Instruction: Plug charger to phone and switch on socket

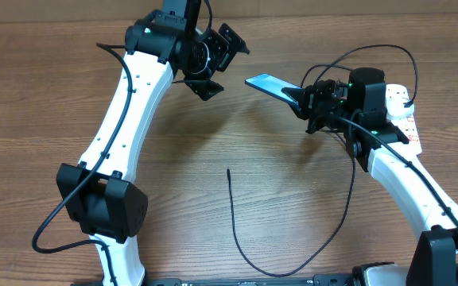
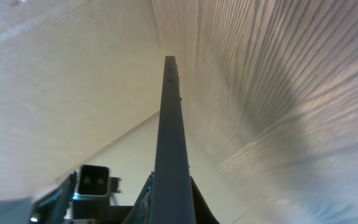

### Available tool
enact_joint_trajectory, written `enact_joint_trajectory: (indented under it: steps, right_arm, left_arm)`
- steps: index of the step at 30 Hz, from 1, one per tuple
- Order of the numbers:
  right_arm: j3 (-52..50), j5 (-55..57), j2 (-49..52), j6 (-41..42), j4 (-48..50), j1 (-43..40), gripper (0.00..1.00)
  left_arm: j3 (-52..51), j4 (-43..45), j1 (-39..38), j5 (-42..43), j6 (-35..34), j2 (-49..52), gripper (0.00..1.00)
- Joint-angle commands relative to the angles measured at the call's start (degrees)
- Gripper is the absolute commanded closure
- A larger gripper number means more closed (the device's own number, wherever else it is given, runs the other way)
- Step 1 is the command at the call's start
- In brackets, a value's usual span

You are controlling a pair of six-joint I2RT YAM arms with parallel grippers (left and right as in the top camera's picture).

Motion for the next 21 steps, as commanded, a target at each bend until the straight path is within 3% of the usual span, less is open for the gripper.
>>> enact_joint_trajectory:
  steps: [1,6,12,21]
  right_arm:
    - [1.5,-4.6,-0.3,14.9,3.5,0.1,0.96]
    - [1.5,-5.6,-0.3,21.5,12.6,0.1,0.96]
    - [1.5,-7.4,-0.3,28.4,16.0,0.5,0.96]
    - [1.5,-7.9,-0.3,28.5,18.4,2.3,0.96]
  left_arm:
    - [0.8,1.2,-0.6,-1.8,-6.0,-0.5,0.0]
    - [0.8,1.8,-1.6,-1.9,-11.2,-0.5,0.0]
    - [0.8,2.7,-2.0,-1.8,-14.5,-0.5,0.0]
    - [0.8,3.0,-2.4,-4.7,-17.6,-0.4,0.0]
